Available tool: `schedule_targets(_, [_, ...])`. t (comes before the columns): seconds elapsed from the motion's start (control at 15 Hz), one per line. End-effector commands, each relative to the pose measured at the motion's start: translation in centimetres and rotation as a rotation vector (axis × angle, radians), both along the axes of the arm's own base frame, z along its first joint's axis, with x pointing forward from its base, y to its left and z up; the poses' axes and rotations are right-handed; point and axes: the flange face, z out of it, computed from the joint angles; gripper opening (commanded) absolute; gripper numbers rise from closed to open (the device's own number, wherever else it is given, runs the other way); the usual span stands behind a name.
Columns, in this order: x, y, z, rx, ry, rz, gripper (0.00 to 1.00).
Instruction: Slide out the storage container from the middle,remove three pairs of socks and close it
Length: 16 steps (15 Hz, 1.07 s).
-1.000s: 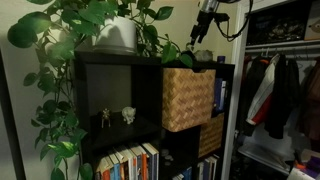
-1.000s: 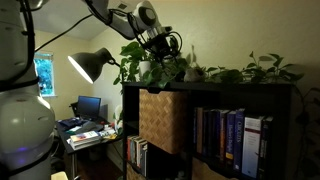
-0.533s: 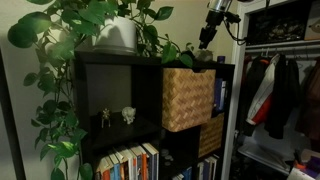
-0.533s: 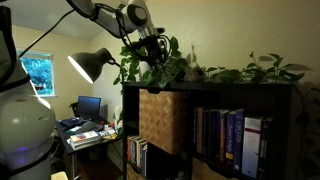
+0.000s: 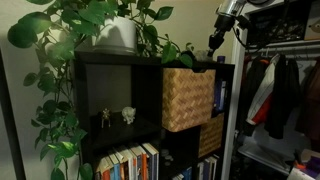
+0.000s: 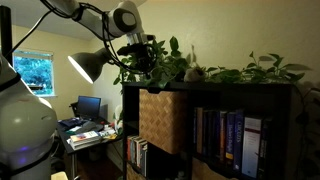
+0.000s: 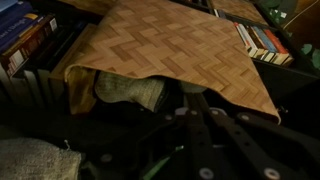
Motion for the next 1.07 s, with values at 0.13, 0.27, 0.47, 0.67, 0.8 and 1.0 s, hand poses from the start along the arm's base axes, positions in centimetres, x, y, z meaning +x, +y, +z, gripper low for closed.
schedule_targets(0.13, [-0.9,1.1,-5.5,0.061,0.037,-0.013,0.04])
schedule_targets(0.27, [-0.5,1.1,-7.3,0.073,0.032,-0.019,0.04])
schedule_targets(0.47, [0.2,1.1,-9.5,0.083,0.022,-0.022,0.03])
schedule_targets(0.67, [1.2,1.1,-11.0,0.083,0.011,-0.023,0.04])
schedule_targets(0.8, [2.0,1.1,-11.9,0.083,-0.004,-0.027,0.04])
schedule_targets(1.0, [3.6,0.7,-12.5,0.087,-0.058,-0.040,0.03])
